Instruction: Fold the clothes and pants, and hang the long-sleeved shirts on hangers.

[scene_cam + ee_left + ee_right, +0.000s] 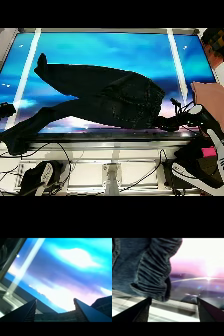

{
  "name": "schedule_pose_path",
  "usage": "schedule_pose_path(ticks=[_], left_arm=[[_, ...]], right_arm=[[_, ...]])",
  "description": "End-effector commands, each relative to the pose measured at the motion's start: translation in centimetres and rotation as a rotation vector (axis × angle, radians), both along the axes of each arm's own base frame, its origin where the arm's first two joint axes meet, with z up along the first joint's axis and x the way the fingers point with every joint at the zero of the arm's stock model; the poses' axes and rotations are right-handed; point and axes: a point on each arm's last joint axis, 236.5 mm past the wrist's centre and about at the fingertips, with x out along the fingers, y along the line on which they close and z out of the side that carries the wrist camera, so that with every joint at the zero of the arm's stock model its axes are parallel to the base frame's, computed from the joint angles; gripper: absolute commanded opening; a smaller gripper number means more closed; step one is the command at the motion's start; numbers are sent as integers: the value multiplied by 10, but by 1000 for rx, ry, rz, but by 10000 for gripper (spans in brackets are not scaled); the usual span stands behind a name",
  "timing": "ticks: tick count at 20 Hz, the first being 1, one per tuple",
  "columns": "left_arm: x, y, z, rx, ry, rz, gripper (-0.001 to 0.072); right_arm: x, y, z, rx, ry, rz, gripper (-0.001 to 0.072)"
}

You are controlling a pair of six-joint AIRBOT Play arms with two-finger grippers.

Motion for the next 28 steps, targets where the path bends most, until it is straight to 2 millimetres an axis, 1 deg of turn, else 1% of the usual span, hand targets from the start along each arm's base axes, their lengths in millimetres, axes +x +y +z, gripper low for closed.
schedule_pose_path(ticks=[1,2,4,7,8,9,10,11,12,13,14,15,16,17,18,19,20,21,22,23,24,25,26,27,28], left_arm=[[2,-5,-2,-29,-13,0,536],[2,-5,-2,-30,-14,0,536],[2,-5,-2,-29,-13,0,536],[2,-5,-2,-30,-14,0,536],[2,-5,-2,-30,-13,0,536],[2,-5,-2,-30,-14,0,536],[2,-5,-2,-29,-13,0,536],[2,-5,-2,-30,-13,0,535],[2,-5,-2,-30,-14,0,536],[2,-5,-2,-30,-14,0,536],[2,-5,-2,-30,-14,0,535],[2,-5,-2,-30,-13,0,535],[2,-5,-2,-29,-13,0,535],[2,-5,-2,-29,-13,0,535],[2,-5,-2,-29,-13,0,535],[2,-5,-2,-29,-13,0,535],[2,-5,-2,-29,-13,0,535],[2,-5,-2,-29,-12,0,535],[2,-5,-3,-30,-12,0,535],[2,-5,-2,-29,-12,0,535],[2,-5,-3,-30,-11,0,535],[0,-5,-3,-31,-6,3,535],[-2,-4,-6,-36,6,10,533],[-8,-4,-9,-43,30,21,484],[-13,-5,-13,-43,64,22,484]], right_arm=[[5,10,-16,21,36,-46,584],[10,18,-17,50,26,-55,552],[24,29,-15,110,-10,-86,541],[41,37,-9,162,-68,-123,537],[47,41,-5,183,-95,-126,471],[52,45,-1,205,-124,-121,341],[56,49,4,230,-154,-106,313],[60,54,11,257,-187,-78,311],[65,56,20,272,-213,-51,252],[74,56,31,280,-235,-29,142],[83,54,44,275,-263,3,109],[94,50,58,262,-292,34,49],[107,42,72,226,-312,54,39],[118,29,83,160,-320,65,39],[128,9,94,63,-324,73,39],[136,-17,105,-56,-323,81,39],[139,-44,114,-176,-309,89,39],[138,-72,123,-296,-282,94,39],[131,-101,131,-420,-242,104,38],[121,-126,138,-523,-191,125,39],[111,-142,141,-589,-144,141,38],[103,-153,140,-626,-103,124,38],[97,-155,139,-626,-74,116,38],[89,-157,136,-623,-36,118,39],[79,-162,134,-626,8,122,38]])
